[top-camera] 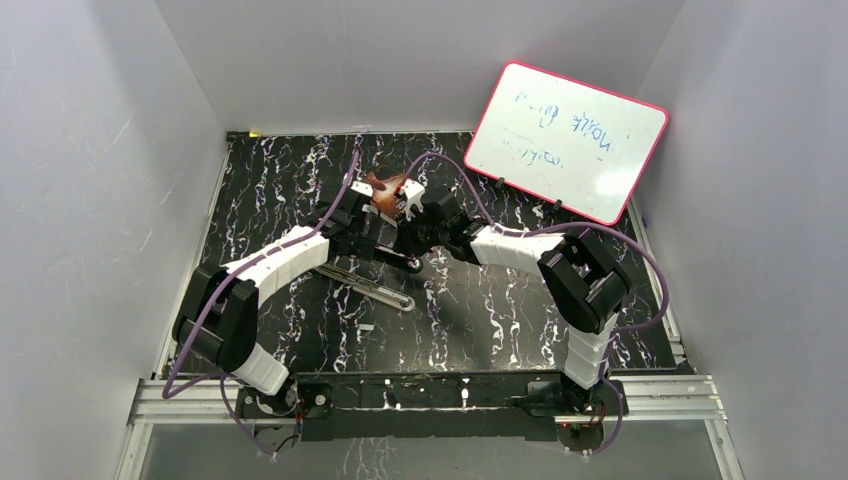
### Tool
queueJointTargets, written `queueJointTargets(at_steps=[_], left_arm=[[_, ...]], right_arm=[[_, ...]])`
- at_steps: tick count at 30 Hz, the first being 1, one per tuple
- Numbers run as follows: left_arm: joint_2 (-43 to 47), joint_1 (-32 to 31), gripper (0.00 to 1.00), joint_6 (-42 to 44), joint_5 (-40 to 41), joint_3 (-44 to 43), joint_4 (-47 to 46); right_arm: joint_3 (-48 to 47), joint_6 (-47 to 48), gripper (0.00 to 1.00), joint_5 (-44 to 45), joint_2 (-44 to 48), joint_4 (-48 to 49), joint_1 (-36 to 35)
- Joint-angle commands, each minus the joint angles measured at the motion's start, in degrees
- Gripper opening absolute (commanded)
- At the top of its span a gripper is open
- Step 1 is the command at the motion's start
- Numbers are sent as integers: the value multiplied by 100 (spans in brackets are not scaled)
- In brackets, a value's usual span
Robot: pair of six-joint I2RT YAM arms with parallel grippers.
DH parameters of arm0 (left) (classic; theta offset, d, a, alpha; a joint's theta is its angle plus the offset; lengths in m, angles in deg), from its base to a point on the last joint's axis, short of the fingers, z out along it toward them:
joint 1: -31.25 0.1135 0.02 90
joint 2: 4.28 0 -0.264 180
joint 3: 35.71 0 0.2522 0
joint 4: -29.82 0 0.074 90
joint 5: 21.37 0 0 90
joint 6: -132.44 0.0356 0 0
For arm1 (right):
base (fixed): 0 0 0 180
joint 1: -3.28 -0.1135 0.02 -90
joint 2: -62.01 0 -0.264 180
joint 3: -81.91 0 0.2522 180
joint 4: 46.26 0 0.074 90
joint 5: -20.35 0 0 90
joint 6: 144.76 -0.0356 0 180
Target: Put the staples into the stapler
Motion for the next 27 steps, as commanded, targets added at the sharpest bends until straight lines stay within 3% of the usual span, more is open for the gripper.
queueJointTargets(at_steps=[1,27], left_arm=[[265,-27,98,37,100,51,24],[313,-34,98,62,135,95,24]], right_arm=[[-171,53,0,60,23,19,65],[-292,29,0,8,-217,-151,94]])
